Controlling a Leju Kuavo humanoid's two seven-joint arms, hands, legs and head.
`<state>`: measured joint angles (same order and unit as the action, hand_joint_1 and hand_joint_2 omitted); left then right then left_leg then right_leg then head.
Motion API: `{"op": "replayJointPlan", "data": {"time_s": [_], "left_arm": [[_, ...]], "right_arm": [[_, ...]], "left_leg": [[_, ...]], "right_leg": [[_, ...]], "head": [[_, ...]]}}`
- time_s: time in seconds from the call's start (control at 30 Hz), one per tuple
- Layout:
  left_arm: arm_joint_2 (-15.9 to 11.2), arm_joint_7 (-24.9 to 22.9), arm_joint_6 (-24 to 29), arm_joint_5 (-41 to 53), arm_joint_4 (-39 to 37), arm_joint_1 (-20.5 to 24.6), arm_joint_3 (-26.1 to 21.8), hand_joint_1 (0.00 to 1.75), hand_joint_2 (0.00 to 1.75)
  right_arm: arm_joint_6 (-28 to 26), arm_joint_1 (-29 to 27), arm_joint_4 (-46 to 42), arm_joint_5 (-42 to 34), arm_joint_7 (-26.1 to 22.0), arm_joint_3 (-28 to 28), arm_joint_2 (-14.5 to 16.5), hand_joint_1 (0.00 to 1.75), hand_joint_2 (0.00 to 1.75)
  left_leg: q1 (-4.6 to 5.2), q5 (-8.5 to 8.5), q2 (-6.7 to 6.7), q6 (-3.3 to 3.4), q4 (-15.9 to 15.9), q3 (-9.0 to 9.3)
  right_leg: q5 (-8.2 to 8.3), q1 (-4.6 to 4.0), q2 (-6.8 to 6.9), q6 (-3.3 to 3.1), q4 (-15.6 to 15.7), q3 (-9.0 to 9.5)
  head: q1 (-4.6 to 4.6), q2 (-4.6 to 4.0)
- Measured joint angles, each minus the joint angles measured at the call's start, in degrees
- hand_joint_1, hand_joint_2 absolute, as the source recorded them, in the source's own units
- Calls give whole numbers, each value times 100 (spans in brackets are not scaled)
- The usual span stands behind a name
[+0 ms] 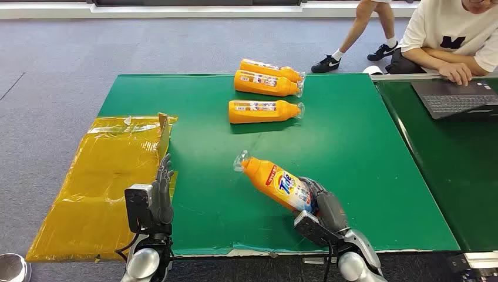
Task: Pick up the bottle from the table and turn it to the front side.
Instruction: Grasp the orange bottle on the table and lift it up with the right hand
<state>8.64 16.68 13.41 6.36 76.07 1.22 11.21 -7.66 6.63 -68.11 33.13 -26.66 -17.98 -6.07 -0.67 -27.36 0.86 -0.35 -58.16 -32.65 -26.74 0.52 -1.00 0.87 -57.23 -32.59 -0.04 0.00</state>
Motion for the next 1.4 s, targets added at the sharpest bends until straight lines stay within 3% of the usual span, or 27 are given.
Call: {"op": "replayJointPlan", "data": {"time_s": [0.27, 0.4, 0.53, 0.77, 1.13, 1.27, 1.4], "left_arm": [[182, 95, 125, 433, 105, -10, 119, 0, 0], [238, 72, 137, 603, 143, -9, 207, 0, 0], [264, 73, 42, 720, 129, 4, 313, 0, 0], [327, 74, -715, 412, -9, 156, 558, 0, 0], [355, 43, -852, 370, -33, 261, 714, 0, 0], [357, 36, -868, 365, -44, 271, 718, 0, 175], [357, -48, -1108, 279, -43, 299, 787, 0, 175]], "right_arm": [[-140, -114, -843, -246, -447, 236, 790, 175, 175], [-259, -205, -1099, -401, -728, 349, 1018, 175, 175], [-359, -272, -1272, -524, -921, 439, 1149, 175, 175], [-404, -271, -1354, -538, -952, 462, 1328, 175, 175], [-417, -265, -1200, -535, -951, 462, 1400, 175, 175], [-418, -263, -1184, -536, -948, 462, 1402, 175, 175], [-389, -261, -1117, -577, -913, 462, 1410, 175, 175]], "left_leg": [[-1, 0, 3, -1, 1, -9], [0, 0, 2, -1, 0, -11], [4, 0, 1, -1, 0, -11], [5, 0, 1, -1, 0, -11], [5, 0, 2, -1, 0, -13], [5, 0, 2, -1, 0, -13], [5, 0, 3, -1, 0, -13]], "right_leg": [[-6, -1, 1, -5, -4, -12], [-7, 0, 1, -6, -4, -12], [-7, 4, 1, -5, -3, -14], [-6, 5, 2, -5, -4, -14], [-7, 5, 2, -6, -5, -15], [-7, 5, 2, -6, -5, -15], [-6, 5, 2, -5, -5, -15]], "head": [[0, -1], [0, 0], [0, -1], [0, 0], [0, 0], [0, 0], [0, 0]]}}
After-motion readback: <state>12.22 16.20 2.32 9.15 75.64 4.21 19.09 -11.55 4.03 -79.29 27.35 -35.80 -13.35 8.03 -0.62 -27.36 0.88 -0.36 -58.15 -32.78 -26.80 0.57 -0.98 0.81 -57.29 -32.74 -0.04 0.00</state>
